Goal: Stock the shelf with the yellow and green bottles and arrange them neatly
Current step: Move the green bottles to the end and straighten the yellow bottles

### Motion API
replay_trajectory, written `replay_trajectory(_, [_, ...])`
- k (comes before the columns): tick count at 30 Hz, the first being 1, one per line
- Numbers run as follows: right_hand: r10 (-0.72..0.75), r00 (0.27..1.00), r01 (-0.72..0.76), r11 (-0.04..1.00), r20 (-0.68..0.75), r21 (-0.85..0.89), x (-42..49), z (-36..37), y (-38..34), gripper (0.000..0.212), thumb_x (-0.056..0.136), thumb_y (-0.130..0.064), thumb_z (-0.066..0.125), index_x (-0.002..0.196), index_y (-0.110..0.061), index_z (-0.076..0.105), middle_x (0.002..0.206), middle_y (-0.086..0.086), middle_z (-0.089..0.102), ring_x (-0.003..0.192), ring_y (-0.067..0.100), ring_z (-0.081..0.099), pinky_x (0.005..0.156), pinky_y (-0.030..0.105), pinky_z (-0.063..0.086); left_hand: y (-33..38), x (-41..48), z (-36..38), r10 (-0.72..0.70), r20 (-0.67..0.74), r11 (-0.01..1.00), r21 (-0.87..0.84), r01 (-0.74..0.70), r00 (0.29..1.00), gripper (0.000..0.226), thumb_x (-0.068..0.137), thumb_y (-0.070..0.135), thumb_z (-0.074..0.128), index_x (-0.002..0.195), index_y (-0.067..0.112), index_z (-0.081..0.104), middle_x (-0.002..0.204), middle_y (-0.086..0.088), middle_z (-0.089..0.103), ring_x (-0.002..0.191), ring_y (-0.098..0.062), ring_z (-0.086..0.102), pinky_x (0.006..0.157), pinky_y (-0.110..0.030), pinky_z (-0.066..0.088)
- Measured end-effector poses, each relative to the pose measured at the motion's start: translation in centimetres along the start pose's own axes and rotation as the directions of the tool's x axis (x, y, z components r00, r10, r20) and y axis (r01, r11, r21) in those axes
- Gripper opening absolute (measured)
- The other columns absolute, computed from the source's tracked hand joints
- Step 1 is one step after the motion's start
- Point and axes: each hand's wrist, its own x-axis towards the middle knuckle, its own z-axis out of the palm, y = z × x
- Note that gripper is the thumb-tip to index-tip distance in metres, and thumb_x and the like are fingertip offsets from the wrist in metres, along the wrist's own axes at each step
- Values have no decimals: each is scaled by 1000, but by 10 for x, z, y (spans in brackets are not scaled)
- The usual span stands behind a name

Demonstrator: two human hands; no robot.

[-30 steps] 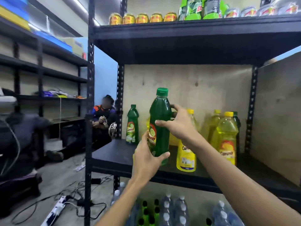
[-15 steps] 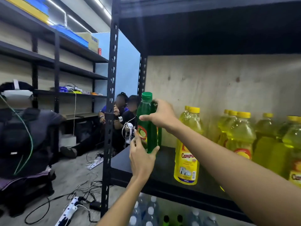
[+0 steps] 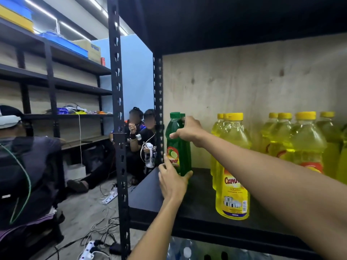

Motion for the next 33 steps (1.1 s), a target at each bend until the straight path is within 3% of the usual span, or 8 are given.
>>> replay_trajectory(5, [18,999,-20,998,33,52,14,0,10,77,71,-21,84,139,-13,47,128,9,61,114,28,59,97,44,53,-3,4,3,-19,-30,998,53,20,999,113,70,55,80,153,22,12,131,-7,39,119,-27,45,92,-44,50])
replay_trajectory(9, [49,998,-54,986,36,161,23,6,21,79,73,-16,80,143,-15,43,129,9,61,114,29,60,98,47,52,-11,14,5,-64,49,998,-10,65,997,111,65,52,85,151,26,19,130,-6,38,121,-27,47,96,-45,48])
replay_trajectory(15, [22,998,-38,963,64,265,22,9,28,68,83,-12,71,144,-19,42,120,4,63,103,22,63,93,41,55,-12,12,4,-74,57,995,-55,78,996,104,66,42,88,147,23,26,130,-6,45,120,-30,52,95,-44,47])
replay_trajectory(22, [-4,996,-31,929,94,370,10,10,25,45,91,-3,58,131,-20,47,115,8,61,94,19,61,86,35,55,-10,11,9,-84,23,996,2,84,996,105,64,48,87,144,24,23,125,-8,44,113,-31,55,91,-47,52])
replay_trajectory(26, [44,998,-56,944,46,326,-3,14,17,40,90,-5,58,127,-18,48,115,9,63,100,24,62,89,40,55,-8,8,6,-83,47,997,1,83,995,112,65,48,86,149,24,17,129,-9,41,117,-31,53,94,-48,50])
replay_trajectory(29, [63,996,-46,969,-65,241,-33,5,4,41,87,-9,66,124,-18,50,115,5,65,99,23,63,91,43,56,-4,-2,-6,-91,79,990,-99,98,993,123,63,43,89,154,27,8,136,-10,32,124,-33,46,103,-48,44])
replay_trajectory(31, [11,998,5,969,-62,248,-72,-17,-7,53,86,-8,69,134,-19,50,118,-1,62,99,18,62,88,35,55,3,-24,-20,-28,-2,980,-195,27,1000,110,68,33,87,152,30,17,135,-7,31,122,-29,47,104,-39,42])
replay_trajectory(33, [-84,996,90,969,-36,229,-121,-51,-11,57,84,-11,72,137,-21,54,120,-7,58,104,12,60,90,29,52,17,-61,-36,69,-154,964,-244,-106,986,81,76,21,79,142,33,34,123,1,37,110,-22,51,92,-31,43])
